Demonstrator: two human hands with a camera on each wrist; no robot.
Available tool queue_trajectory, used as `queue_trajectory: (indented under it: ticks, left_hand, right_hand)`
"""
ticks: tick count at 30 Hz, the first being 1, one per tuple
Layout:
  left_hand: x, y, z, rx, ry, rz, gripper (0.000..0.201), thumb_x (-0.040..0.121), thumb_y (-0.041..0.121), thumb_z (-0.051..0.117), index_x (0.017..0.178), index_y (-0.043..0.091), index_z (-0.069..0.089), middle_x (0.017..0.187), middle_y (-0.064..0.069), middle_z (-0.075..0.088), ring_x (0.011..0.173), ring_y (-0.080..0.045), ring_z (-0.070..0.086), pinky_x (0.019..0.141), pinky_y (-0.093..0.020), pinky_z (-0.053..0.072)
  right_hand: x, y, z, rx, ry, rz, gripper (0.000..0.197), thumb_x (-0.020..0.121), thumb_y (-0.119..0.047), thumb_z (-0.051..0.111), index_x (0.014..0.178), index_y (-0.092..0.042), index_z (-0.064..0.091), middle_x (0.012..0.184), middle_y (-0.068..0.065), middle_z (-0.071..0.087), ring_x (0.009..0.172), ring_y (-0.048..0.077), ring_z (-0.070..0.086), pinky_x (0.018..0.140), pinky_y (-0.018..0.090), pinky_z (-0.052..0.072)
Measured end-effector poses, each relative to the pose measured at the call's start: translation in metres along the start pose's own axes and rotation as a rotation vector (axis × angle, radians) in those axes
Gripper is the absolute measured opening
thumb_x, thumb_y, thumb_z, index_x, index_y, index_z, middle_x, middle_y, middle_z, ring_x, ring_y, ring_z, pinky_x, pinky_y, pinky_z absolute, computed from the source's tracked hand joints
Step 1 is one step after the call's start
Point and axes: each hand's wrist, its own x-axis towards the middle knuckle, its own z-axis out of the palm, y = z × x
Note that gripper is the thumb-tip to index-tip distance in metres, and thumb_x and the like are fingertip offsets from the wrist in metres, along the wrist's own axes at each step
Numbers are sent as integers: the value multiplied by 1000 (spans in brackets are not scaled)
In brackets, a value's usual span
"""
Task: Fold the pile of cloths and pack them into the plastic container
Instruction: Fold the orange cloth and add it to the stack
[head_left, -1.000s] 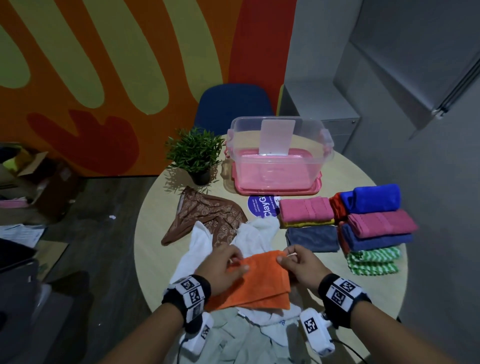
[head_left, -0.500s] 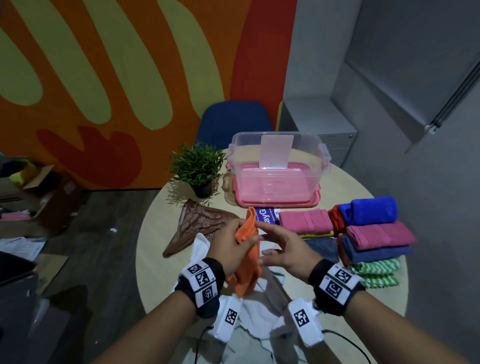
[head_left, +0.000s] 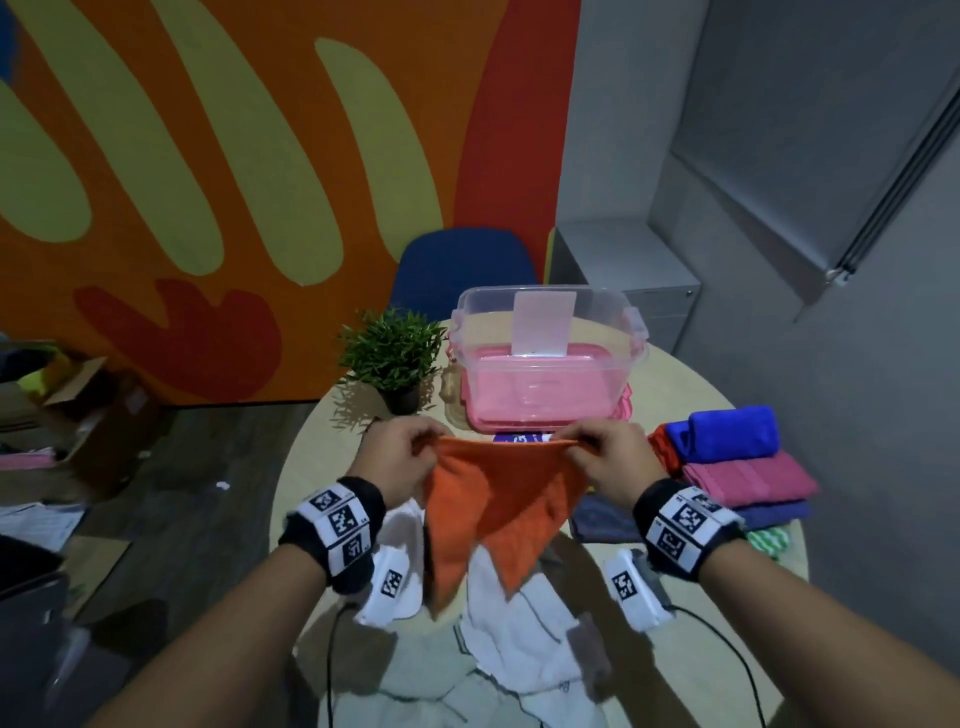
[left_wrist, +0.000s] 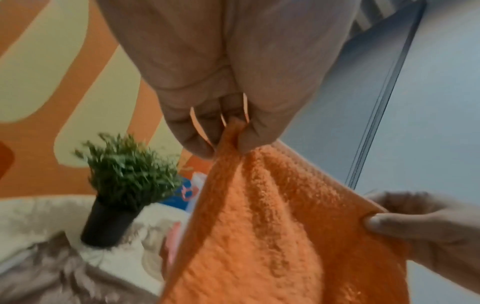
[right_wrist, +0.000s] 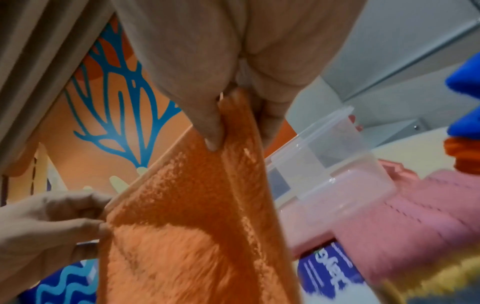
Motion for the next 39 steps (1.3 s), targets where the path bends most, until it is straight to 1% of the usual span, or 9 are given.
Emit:
queue_trajectory:
  ticks: [5,9,12,15,20,25,30,36,39]
  left_hand:
    - [17,20,-34,43,312,111,23,85,-2,63,82,19,73,109,6,59,106,-13,54,93,-34,48]
    - [3,18,-36,98,359,210,24,82,-4,63,79,19,70,114,11,65,108,-11,51,89,-29,39]
    - [-29,-13,-15,98,201,168,29,82,-5,65,83,23,73,92,16,67,92,-7,56,82,-22,42]
    - [-67,-62,13,122,-134,16,20,87,13,70,86,33,72,87,27,63,89,5,58,85,-24,49]
    - [-113,-113,48,-84,-429,-178,7,84,28,69,87,35,68,84,7,71,79,-6,65,82,-36,53]
    - [-88,-110,76,-140,-229,-288,6,90,33,63,91,29,67,86,-2,71,79,-22,67,71,-30,54]
    - [-37,-99,102,-54,-74,-315,8,95,22,60,101,20,66,89,4,67,80,-11,60,62,-13,39]
    - [-19,-116,130,25,-115,-449,23,97,25,57,118,18,61,114,-7,69,104,-25,62,84,-24,41]
    - [-19,-119,135,-9,-188,-534,36,96,26,58,131,19,53,120,-6,65,114,-26,59,92,-26,40]
  right_hand:
    - [21,-23,-33,152,106,-116,32,88,-3,70,90,-35,71,89,-12,72,86,7,66,83,22,52]
    - [11,-28,-40,345,-31,-142,22,89,1,67,97,-19,72,94,-3,73,92,17,69,85,26,56]
    - [-21,2,-27,234,-251,-29,15,87,-4,71,94,-18,71,94,2,71,88,10,68,81,26,54]
    - [-60,48,-7,88,-515,86,12,86,-15,75,91,-26,71,90,-4,72,87,12,67,83,32,54]
    - [-107,82,12,116,-772,268,13,88,-13,70,98,-22,72,89,-14,71,84,0,63,80,17,46]
    - [-96,105,33,-14,-513,310,16,90,-17,67,93,-33,66,96,-13,69,93,6,64,86,27,51]
    - [-64,113,48,-147,-304,355,14,95,-16,61,94,-30,61,94,-8,66,91,13,62,79,28,44]
    - [-65,131,78,-423,-395,365,47,93,-22,59,138,-22,46,139,4,47,124,22,51,106,34,41]
    - [-82,123,86,-486,-357,268,48,92,-29,56,138,-26,44,139,0,40,122,21,48,103,36,44]
